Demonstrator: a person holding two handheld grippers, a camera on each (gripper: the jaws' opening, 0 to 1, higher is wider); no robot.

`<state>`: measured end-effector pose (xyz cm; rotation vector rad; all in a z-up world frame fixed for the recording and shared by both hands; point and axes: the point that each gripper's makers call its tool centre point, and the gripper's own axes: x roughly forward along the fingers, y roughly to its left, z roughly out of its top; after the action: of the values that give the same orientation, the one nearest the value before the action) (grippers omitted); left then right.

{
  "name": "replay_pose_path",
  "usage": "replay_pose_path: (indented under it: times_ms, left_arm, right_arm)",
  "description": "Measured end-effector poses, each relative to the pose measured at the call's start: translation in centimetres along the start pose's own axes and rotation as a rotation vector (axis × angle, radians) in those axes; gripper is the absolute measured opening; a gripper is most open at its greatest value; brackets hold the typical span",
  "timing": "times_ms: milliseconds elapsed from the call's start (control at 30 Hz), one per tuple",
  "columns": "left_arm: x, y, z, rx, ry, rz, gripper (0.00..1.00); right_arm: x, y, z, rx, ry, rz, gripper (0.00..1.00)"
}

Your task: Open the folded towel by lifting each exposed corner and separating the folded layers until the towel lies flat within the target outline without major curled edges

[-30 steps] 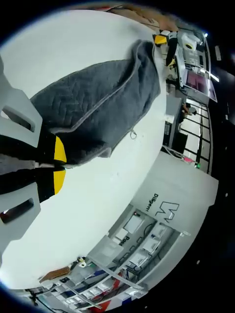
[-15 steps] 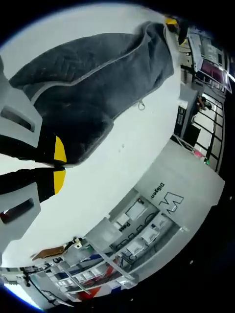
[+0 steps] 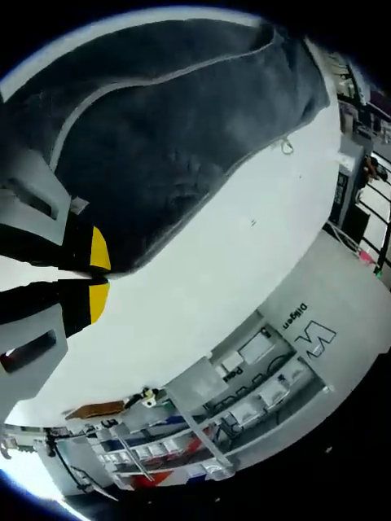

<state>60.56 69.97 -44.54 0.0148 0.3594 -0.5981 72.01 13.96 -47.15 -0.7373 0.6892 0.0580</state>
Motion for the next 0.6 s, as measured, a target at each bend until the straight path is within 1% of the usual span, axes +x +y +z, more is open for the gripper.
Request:
replay_pose_path:
  times_ms: [67,133,200,300,400,600]
  left_arm:
    - [0.0,0.1,-0.1,-0.001,0.003,0.000,0.94]
    - [-0.2,0.1,0.0,-0.007,-0.006,-0.002,0.94]
    - [-0.2,0.1,0.2,-0.009,-0.014,-0.003,0.94]
    - [-0.2,0.2,0.2,-0.008,-0.015,-0.002,0.94]
    - [-0.3,0.3,0.2,-0.012,-0.017,-0.003,0.94]
    - [-0.8,1.0,-0.1,-0.025,-0.020,0.013,0.93]
  right_arm:
    - [0.5,-0.2,-0.3,-0.002,0.014,-0.003,0.00]
    - [1.5,-0.6,-1.0,-0.011,0.041,-0.013,0.00]
    - [2.6,-0.8,-1.5,0.000,0.056,-0.012,0.00]
    - [3.8,-0.7,-2.1,0.005,0.071,-0.003,0.00]
    - [4.8,-0.5,-2.3,-0.017,0.077,-0.008,0.00]
    - [6.2,-0.5,-3.0,-0.042,0.121,-0.027,0.00]
